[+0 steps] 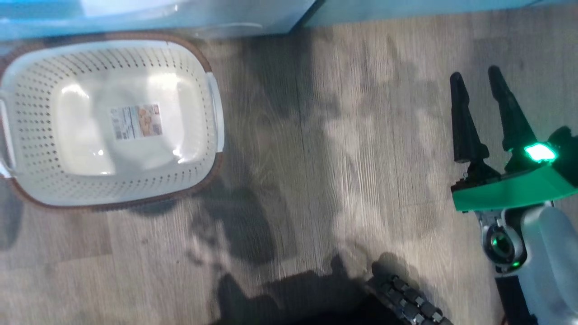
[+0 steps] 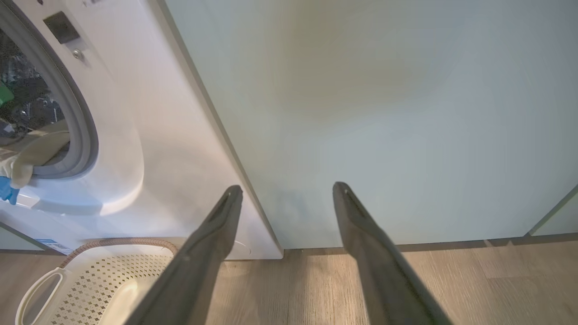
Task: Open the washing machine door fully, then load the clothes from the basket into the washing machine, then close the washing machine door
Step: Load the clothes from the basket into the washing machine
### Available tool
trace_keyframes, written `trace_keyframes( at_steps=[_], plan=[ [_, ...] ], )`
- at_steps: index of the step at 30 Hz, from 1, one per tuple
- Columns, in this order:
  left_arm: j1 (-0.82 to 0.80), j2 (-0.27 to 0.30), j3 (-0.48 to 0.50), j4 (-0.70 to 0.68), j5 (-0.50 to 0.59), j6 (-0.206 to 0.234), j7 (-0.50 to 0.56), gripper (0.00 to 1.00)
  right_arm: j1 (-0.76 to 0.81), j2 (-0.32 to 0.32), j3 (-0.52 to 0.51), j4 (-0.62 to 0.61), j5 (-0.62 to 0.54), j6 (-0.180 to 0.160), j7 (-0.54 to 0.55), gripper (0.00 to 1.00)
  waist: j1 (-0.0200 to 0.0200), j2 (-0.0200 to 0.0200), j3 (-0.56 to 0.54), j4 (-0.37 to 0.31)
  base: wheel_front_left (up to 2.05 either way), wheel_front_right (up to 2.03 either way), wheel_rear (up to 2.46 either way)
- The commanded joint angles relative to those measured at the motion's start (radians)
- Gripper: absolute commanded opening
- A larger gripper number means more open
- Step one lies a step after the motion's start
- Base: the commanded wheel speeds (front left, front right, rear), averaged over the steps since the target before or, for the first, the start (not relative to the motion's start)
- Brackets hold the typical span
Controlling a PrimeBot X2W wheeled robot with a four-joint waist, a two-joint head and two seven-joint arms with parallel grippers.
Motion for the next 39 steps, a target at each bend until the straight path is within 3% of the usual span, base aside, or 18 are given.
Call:
trace_keyframes(
  at_steps=[1, 20, 26, 39],
  plan=[
    [-0.004, 0.027, -0.002, -0.02, -0.005, -0.001, -0.008, 1.0, 0.034, -0.002, 0.012, -0.024, -0.006, 0.0, -0.009, 1.0, 0.0001, -0.0001, -0.024, 0.005, 0.0, 0.0, 0.0],
    [0.323, -0.052, -0.015, 0.002, -0.036, 0.022, -0.005, 1.0, 0.162, -0.008, -0.018, 0.001, -0.041, 0.0, -0.009, 1.0, 0.0001, -0.0001, -0.259, 0.069, 0.0, 0.0, 0.0],
    [0.411, -0.058, -0.035, 0.004, -0.033, 0.025, 0.034, 1.0, 0.194, -0.015, -0.021, 0.006, -0.042, 0.0, -0.009, 1.0, 0.0001, -0.0001, -0.313, 0.083, 0.0, 0.0, 0.0],
    [0.668, -0.069, -0.042, -0.066, -0.031, 0.059, -0.012, 1.0, 0.256, -0.021, -0.03, 0.01, -0.042, 0.0, -0.009, 1.0, 0.0001, -0.0001, -0.413, 0.107, 0.0, 0.0, 0.0]
  ],
)
